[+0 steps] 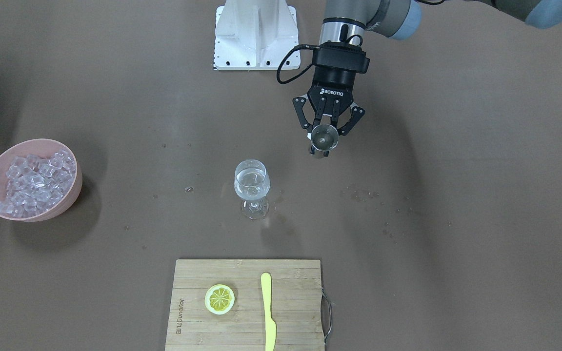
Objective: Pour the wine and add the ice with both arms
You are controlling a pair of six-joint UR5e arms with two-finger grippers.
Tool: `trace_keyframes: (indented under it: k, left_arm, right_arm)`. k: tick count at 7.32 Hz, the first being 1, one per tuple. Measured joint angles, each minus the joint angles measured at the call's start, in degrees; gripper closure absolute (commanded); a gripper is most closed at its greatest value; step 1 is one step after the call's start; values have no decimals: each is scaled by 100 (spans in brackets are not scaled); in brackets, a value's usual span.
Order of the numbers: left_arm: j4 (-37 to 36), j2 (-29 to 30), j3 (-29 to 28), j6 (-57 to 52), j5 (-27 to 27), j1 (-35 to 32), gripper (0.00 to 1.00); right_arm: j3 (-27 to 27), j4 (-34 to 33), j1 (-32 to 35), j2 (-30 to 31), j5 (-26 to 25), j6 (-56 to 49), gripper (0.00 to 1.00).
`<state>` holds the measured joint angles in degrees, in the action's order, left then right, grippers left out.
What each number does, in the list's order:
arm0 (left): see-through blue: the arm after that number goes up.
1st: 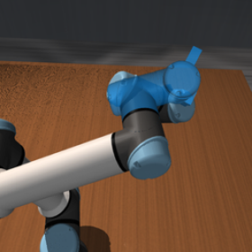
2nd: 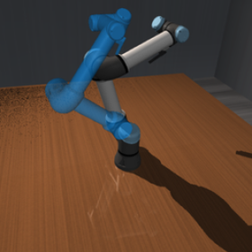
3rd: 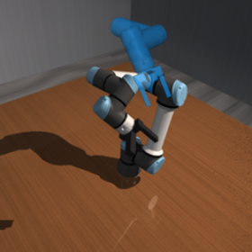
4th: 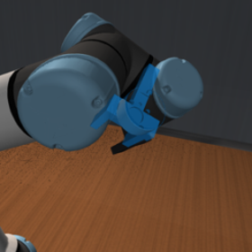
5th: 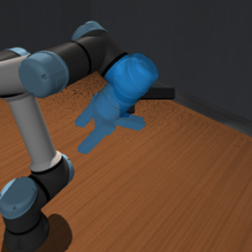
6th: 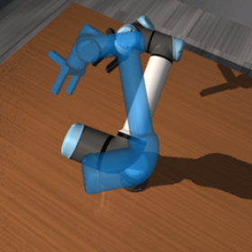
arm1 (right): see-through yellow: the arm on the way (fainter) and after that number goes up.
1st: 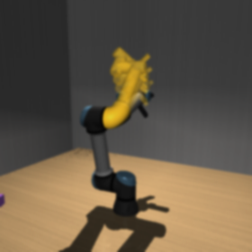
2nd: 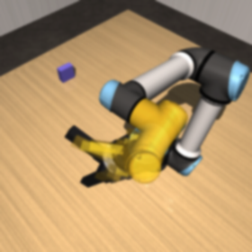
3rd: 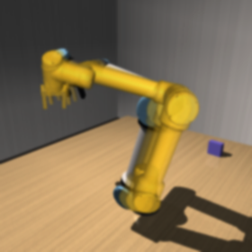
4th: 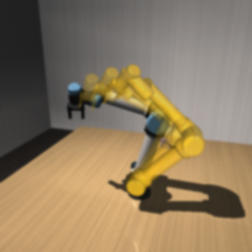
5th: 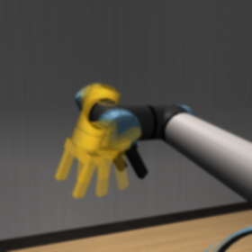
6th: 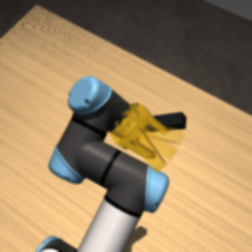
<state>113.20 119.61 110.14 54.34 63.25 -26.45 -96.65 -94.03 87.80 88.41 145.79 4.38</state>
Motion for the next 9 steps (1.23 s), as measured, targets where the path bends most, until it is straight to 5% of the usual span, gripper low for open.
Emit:
trace_keyframes:
  k: [6, 9]
  left_arm:
    - [-142, 422, -48, -943, 844, 212, 100]
    - [-1081, 841, -11, -1154, 1282, 218, 100]
  right_arm:
    - [-44, 8, 1, -4, 2, 2, 0]
    - [-38, 0, 1, -30, 2, 2, 0]
